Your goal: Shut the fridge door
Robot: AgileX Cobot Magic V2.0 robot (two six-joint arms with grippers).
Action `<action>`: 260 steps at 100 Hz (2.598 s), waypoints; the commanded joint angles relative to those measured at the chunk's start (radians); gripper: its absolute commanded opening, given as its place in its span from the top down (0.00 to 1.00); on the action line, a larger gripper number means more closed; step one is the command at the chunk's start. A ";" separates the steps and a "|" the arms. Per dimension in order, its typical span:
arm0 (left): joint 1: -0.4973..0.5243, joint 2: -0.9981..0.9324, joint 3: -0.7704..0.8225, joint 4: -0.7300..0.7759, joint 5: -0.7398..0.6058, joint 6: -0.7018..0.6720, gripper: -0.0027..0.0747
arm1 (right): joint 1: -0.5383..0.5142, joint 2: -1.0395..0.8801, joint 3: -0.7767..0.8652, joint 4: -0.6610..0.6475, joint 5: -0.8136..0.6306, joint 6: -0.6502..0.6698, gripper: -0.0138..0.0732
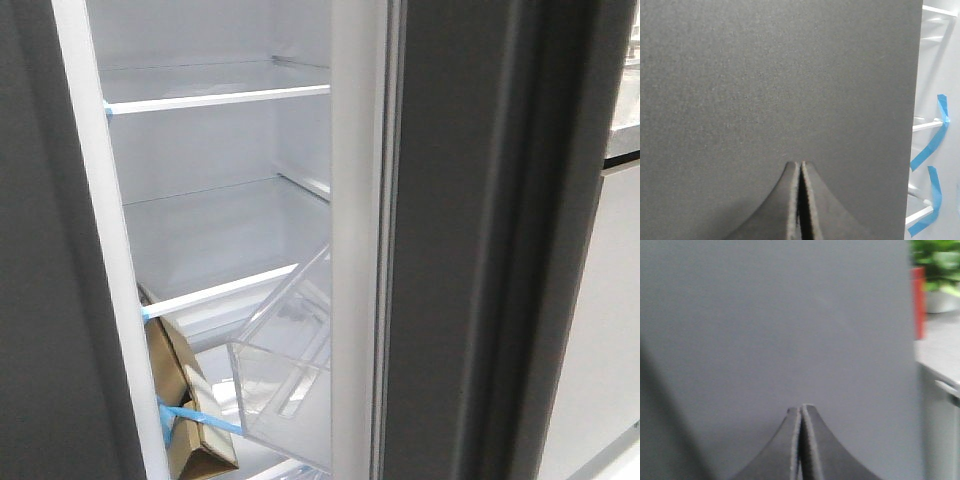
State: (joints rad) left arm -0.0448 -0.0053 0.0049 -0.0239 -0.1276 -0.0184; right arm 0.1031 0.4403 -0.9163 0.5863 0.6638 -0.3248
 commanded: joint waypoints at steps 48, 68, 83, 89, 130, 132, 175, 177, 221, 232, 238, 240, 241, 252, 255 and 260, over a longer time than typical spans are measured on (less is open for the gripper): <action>-0.003 -0.020 0.035 -0.006 -0.072 -0.005 0.99 | 0.193 0.248 -0.262 -0.025 -0.029 -0.031 0.89; -0.003 -0.020 0.035 -0.006 -0.072 -0.005 0.99 | 0.221 0.279 -0.292 -0.025 -0.027 -0.041 0.89; -0.003 -0.020 0.035 -0.006 -0.072 -0.005 0.99 | 0.223 0.304 -0.303 -0.025 -0.027 -0.041 0.89; -0.003 -0.020 0.035 -0.006 -0.072 -0.005 0.99 | 0.223 0.311 -0.308 -0.023 -0.031 -0.041 0.89; -0.003 -0.020 0.035 -0.006 -0.072 -0.005 0.99 | 0.223 0.399 -0.330 0.020 -0.030 -0.086 0.89; -0.003 -0.020 0.035 -0.006 -0.072 -0.005 0.99 | 0.223 0.402 -0.332 0.024 -0.030 -0.088 0.89; -0.003 -0.020 0.035 -0.006 -0.072 -0.005 0.99 | 0.223 0.535 -0.440 0.038 -0.030 -0.115 0.89; -0.003 -0.020 0.035 -0.006 -0.072 -0.005 0.99 | 0.223 0.545 -0.447 0.038 -0.030 -0.117 0.89; -0.003 -0.020 0.035 -0.006 -0.072 -0.005 0.99 | 0.225 0.759 -0.618 0.040 -0.040 -0.135 0.89; -0.003 -0.020 0.035 -0.006 -0.072 -0.005 0.99 | 0.226 0.814 -0.667 0.040 -0.048 -0.139 0.89; -0.003 -0.020 0.035 -0.006 -0.072 -0.005 0.99 | 0.232 0.842 -0.693 0.040 -0.052 -0.145 0.89; -0.003 -0.020 0.035 -0.006 -0.072 -0.005 0.99 | 0.234 0.853 -0.699 0.040 -0.055 -0.148 0.89; -0.003 -0.020 0.035 -0.006 -0.072 -0.005 0.99 | 0.236 0.860 -0.707 0.040 -0.056 -0.150 0.89; -0.003 -0.020 0.035 -0.006 -0.072 -0.005 0.99 | 0.248 0.917 -0.752 0.040 -0.059 -0.156 0.89; -0.003 -0.020 0.035 -0.006 -0.072 -0.005 0.99 | 0.253 0.932 -0.761 0.040 -0.061 -0.162 0.89; -0.003 -0.020 0.035 -0.006 -0.072 -0.005 0.99 | 0.259 0.960 -0.777 0.040 -0.073 -0.172 0.89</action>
State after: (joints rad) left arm -0.0448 -0.0053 0.0049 -0.0239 -0.1276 -0.0184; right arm 0.3504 1.3681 -1.6395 0.5961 0.7046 -0.4722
